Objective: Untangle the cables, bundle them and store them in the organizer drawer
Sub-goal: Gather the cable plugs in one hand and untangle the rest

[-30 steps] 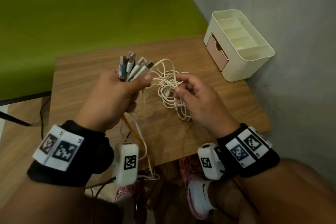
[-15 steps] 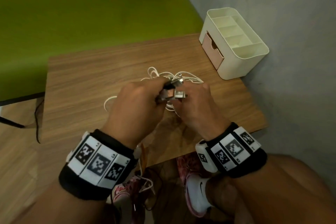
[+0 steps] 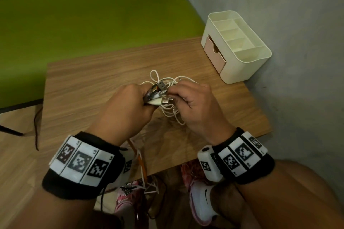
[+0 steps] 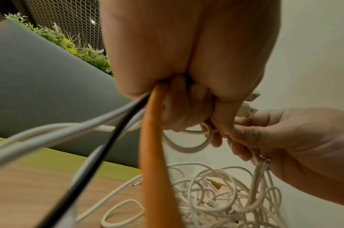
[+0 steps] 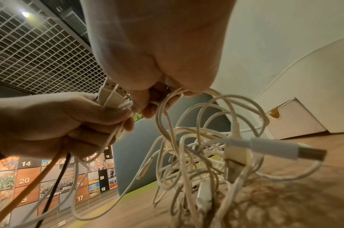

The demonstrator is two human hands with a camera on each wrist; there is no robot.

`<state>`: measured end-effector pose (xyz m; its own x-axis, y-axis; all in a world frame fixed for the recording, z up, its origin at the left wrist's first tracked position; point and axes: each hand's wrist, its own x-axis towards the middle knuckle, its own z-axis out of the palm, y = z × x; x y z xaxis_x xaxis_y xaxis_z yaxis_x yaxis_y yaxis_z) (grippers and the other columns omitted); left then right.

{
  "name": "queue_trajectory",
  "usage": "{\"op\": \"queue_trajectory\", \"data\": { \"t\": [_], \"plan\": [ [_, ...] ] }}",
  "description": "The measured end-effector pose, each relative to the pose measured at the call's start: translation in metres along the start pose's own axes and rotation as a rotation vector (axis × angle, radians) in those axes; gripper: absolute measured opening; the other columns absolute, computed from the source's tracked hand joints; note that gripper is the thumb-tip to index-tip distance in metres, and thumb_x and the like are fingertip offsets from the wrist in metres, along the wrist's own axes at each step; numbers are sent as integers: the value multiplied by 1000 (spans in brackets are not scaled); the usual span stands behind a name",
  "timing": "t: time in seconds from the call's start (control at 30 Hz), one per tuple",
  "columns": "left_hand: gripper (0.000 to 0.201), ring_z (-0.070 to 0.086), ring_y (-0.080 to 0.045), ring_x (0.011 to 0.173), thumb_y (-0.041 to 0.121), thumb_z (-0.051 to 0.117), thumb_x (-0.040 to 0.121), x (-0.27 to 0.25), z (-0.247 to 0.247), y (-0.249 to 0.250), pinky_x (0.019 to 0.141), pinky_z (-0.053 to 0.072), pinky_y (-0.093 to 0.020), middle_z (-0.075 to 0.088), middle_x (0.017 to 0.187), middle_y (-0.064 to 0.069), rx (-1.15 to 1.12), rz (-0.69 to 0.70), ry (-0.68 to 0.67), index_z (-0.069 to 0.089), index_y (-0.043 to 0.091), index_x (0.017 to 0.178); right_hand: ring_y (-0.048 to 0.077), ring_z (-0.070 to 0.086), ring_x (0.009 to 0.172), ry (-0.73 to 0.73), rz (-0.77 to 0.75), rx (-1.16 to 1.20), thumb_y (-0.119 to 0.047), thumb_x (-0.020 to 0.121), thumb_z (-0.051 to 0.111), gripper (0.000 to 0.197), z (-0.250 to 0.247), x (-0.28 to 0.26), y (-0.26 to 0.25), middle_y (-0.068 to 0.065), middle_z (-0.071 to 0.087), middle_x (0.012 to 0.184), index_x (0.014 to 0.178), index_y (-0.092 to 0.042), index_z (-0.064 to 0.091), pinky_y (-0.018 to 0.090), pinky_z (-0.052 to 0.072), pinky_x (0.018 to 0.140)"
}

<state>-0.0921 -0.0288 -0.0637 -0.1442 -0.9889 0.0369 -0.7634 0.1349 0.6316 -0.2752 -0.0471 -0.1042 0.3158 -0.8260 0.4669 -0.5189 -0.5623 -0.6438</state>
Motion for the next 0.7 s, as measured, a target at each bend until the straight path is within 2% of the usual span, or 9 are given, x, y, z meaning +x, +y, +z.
{"op": "queue_trajectory", "data": {
  "t": [0.07, 0.17, 0.23, 0.3, 0.37, 0.47, 0.53, 0.6, 0.7],
  "plan": [
    [25, 42, -7, 49, 21, 67, 89, -2, -3, 4, 49, 27, -29, 51, 55, 7, 4, 9, 16, 57, 22, 67, -6, 50, 86, 4, -1, -18, -26, 93, 54, 22, -1, 2, -3, -26, 52, 91, 101, -17, 73, 45, 43, 80],
    [34, 40, -6, 46, 13, 63, 88, -6, -8, 10, 46, 22, -29, 45, 51, 12, 16, 45, 122, 49, 29, 63, -4, 54, 83, -21, 47, 8, -37, 94, 53, 27, 0, 5, -2, -28, 53, 89, 104, -21, 72, 51, 48, 78],
    [26, 46, -8, 47, 19, 58, 88, -8, -14, 9, 44, 29, -32, 50, 53, 12, -26, 63, 224, 52, 30, 65, 1, 57, 83, -71, 133, -1, -47, 93, 52, 29, 0, 6, 0, -25, 57, 88, 102, -25, 70, 53, 49, 80],
    [19, 50, -15, 48, 21, 58, 90, -10, -21, 6, 46, 38, -35, 57, 57, 3, -90, 53, 343, 61, 22, 71, 4, 58, 87, -142, 245, -42, -53, 90, 53, 29, -2, 7, 2, -19, 61, 92, 99, -29, 68, 49, 45, 91],
    [18, 50, -28, 59, 9, 62, 91, -11, -25, 4, 44, 33, -18, 57, 57, -14, -149, 23, 415, 66, 3, 75, 2, 54, 93, -208, 328, -116, -48, 91, 59, 21, -4, 8, 3, -18, 61, 98, 103, -31, 66, 39, 32, 97],
    [14, 50, -29, 63, 6, 62, 91, -12, -25, 5, 44, 30, -21, 58, 62, -21, -171, -34, 364, 69, 4, 79, -2, 47, 94, -191, 318, -176, -36, 93, 63, 15, -2, 7, 4, -22, 57, 101, 107, -29, 66, 33, 25, 91],
    [16, 50, -26, 53, 13, 63, 92, -10, -24, 5, 48, 34, -34, 60, 61, -17, -139, -68, 333, 68, 18, 78, 3, 55, 92, -133, 279, -97, -34, 93, 61, 16, -1, 7, 2, -18, 62, 101, 104, -24, 68, 39, 37, 95],
    [19, 56, -28, 57, 15, 64, 91, -5, -24, -6, 51, 39, -37, 61, 61, -10, -70, -117, 291, 63, 23, 74, 8, 63, 86, -36, 252, 32, -32, 92, 61, 20, -3, 8, 1, -12, 68, 97, 104, -19, 71, 44, 53, 84],
    [31, 52, -30, 54, 4, 59, 86, 0, -19, -19, 48, 33, -33, 53, 57, -2, 166, -190, 157, 51, 23, 63, 5, 67, 86, 61, 214, 98, -22, 94, 64, 17, -3, 9, 2, -8, 72, 98, 107, -15, 73, 41, 56, 78]
  ]
}}
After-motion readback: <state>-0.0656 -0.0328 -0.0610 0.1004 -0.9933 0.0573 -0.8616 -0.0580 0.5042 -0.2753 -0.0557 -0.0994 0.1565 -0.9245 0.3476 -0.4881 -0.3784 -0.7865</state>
